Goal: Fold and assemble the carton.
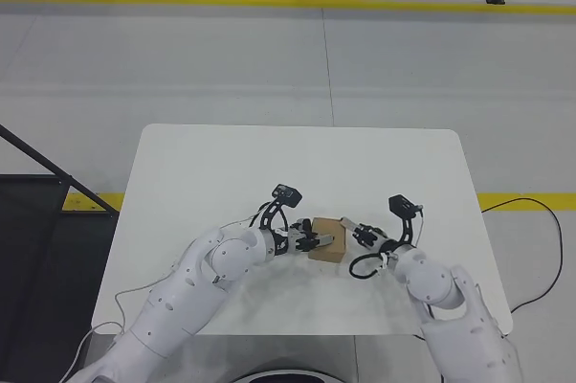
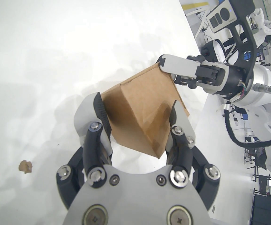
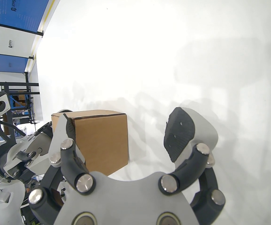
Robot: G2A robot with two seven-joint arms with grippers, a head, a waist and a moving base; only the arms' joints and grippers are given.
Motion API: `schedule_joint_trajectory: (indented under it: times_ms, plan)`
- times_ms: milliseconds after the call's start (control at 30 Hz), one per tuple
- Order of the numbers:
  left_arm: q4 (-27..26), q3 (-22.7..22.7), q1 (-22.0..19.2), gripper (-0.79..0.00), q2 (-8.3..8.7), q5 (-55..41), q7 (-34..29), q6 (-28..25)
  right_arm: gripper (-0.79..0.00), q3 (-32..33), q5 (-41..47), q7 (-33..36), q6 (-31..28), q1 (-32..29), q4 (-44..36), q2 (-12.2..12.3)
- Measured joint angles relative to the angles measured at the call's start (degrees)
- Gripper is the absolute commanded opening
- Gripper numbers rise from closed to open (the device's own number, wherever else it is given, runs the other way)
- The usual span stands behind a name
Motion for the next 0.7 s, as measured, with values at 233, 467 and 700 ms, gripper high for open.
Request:
schedule_joint_trajectory:
  times_ms: [233, 467, 700]
  plan:
    - [-1.69, -1.66, 1.00, -0.222, 0.34, -0.66, 0.79, -0.91, 0.000, 1.81, -0.46, -4.59, -1.84, -3.89, -4.11, 0.25]
    - [-4.25, -5.12, 2.90, -0.209, 1.14, -1.96, 1.04, -2.27, 0.000, 3.13, -4.93, -10.98, -8.66, -7.56, -7.55, 0.68]
    - [-7.37, -9.46, 5.55, 0.000, 2.23, -2.66, 1.26, -5.08, 0.000, 3.29, -17.17, -22.44, -22.11, -12.38, -9.28, 1.37]
